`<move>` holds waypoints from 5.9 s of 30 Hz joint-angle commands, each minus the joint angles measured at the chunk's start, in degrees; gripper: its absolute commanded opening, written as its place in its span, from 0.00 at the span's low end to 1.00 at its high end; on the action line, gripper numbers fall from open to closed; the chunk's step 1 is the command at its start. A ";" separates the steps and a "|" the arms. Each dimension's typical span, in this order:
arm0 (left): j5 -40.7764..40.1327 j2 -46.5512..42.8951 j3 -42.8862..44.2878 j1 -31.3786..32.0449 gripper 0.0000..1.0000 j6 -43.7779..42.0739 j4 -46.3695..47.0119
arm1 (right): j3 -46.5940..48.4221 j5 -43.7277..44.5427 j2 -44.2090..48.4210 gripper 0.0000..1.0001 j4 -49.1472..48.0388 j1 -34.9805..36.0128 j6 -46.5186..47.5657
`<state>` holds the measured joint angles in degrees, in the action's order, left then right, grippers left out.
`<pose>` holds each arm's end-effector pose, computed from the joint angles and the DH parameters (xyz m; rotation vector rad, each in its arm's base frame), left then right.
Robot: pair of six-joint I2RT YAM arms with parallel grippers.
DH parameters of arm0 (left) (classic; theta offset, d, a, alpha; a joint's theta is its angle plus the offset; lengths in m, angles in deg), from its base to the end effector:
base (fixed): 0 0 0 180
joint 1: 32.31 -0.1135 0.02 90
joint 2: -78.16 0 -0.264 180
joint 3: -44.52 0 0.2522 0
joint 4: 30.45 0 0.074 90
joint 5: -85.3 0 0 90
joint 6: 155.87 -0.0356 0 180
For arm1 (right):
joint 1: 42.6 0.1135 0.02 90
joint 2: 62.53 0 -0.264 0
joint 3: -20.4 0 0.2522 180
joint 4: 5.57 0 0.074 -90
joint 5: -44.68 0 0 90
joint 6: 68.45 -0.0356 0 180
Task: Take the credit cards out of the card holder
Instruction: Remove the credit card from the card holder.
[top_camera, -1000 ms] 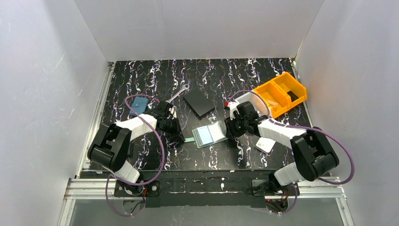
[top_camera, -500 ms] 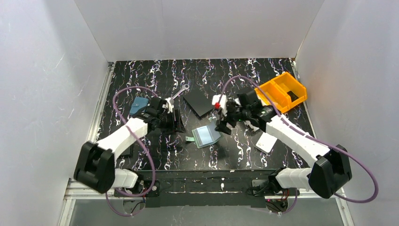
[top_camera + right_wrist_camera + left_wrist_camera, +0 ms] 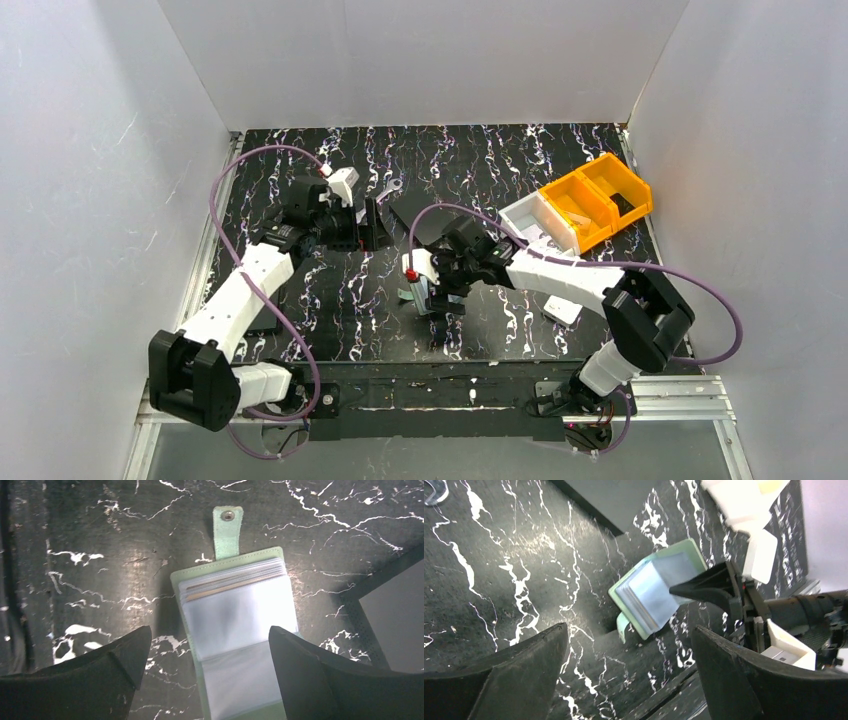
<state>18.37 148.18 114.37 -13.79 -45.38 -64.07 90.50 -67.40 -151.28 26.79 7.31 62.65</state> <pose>0.2523 -0.0992 0.3015 0.2029 2.2147 -0.8196 0.1962 0.2538 0.2136 -1.8590 1.5902 0.5411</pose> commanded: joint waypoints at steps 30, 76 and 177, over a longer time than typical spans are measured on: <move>4.32 3.72 -0.82 -0.12 0.88 -10.74 -2.96 | -6.49 11.59 -2.49 0.63 -16.49 2.66 -6.18; 5.04 23.27 -6.79 12.56 0.52 30.36 27.02 | -2.82 2.18 -3.97 0.17 -11.47 -14.20 -26.74; 6.81 39.49 5.22 20.46 0.55 37.25 33.39 | 2.20 -7.55 -0.82 0.39 -4.68 -31.82 -30.61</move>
<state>26.13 186.50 118.46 6.71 -8.39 -30.80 89.72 -73.59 -158.51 20.32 -23.53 27.84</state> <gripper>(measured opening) 0.544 0.363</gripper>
